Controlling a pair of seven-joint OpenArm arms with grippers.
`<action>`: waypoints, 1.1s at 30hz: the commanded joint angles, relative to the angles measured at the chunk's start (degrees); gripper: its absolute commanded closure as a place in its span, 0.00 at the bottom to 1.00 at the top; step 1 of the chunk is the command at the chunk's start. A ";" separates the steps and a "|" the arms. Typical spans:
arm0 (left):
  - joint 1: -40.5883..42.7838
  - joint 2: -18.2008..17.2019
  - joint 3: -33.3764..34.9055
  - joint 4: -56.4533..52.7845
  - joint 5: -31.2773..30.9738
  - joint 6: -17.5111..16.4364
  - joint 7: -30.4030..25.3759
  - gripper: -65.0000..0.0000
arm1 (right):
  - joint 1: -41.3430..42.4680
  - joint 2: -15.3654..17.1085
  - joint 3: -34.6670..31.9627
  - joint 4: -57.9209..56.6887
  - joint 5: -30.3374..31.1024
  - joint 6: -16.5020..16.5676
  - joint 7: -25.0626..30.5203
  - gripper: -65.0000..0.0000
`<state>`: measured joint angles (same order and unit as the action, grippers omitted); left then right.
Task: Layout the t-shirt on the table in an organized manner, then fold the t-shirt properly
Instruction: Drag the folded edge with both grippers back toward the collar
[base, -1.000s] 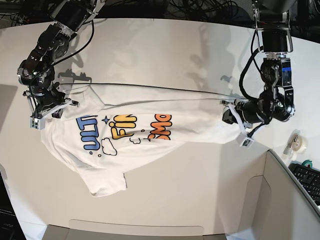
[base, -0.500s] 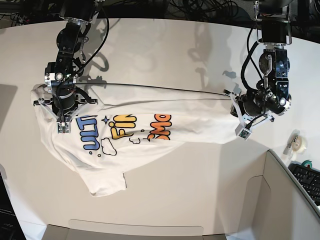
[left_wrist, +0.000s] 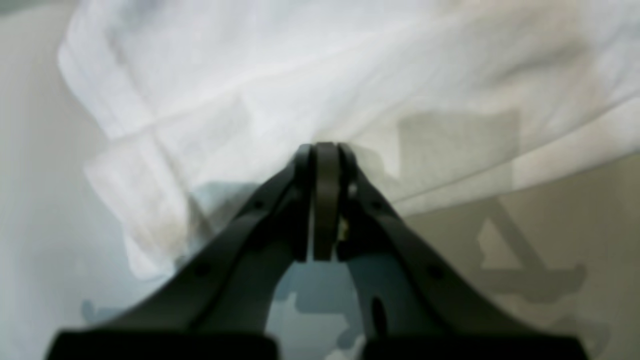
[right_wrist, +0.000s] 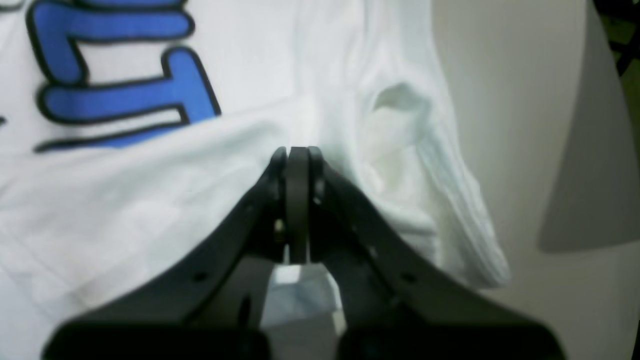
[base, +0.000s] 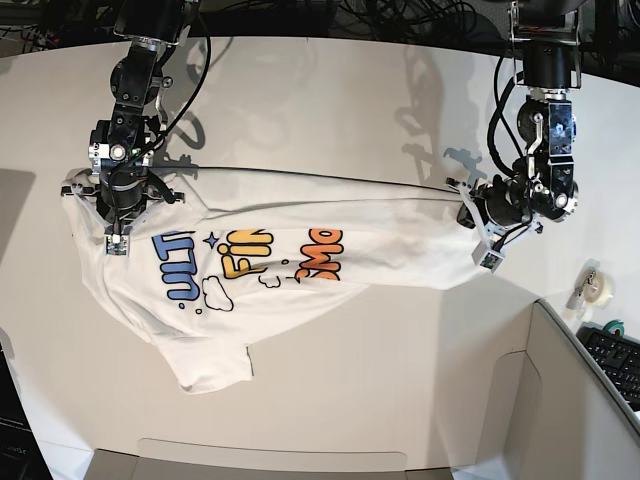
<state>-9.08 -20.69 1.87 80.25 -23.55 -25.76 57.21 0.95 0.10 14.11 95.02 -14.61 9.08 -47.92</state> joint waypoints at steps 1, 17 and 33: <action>-0.72 -0.54 -0.15 -0.64 0.30 -0.04 -0.20 1.00 | 1.03 0.47 -0.09 0.41 -0.20 -1.21 1.20 1.00; 3.32 -1.69 -0.15 -1.00 0.30 -0.04 -0.90 1.00 | -1.43 3.46 -0.26 -7.77 -0.20 -2.44 4.71 1.00; 22.14 -1.69 -2.79 20.46 0.30 -0.04 -0.20 1.00 | -15.06 4.69 -0.35 4.27 -0.20 -2.18 4.71 1.00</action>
<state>12.56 -21.61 -0.32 99.92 -23.66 -25.74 55.72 -13.76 4.62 13.56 98.80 -14.70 6.61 -41.67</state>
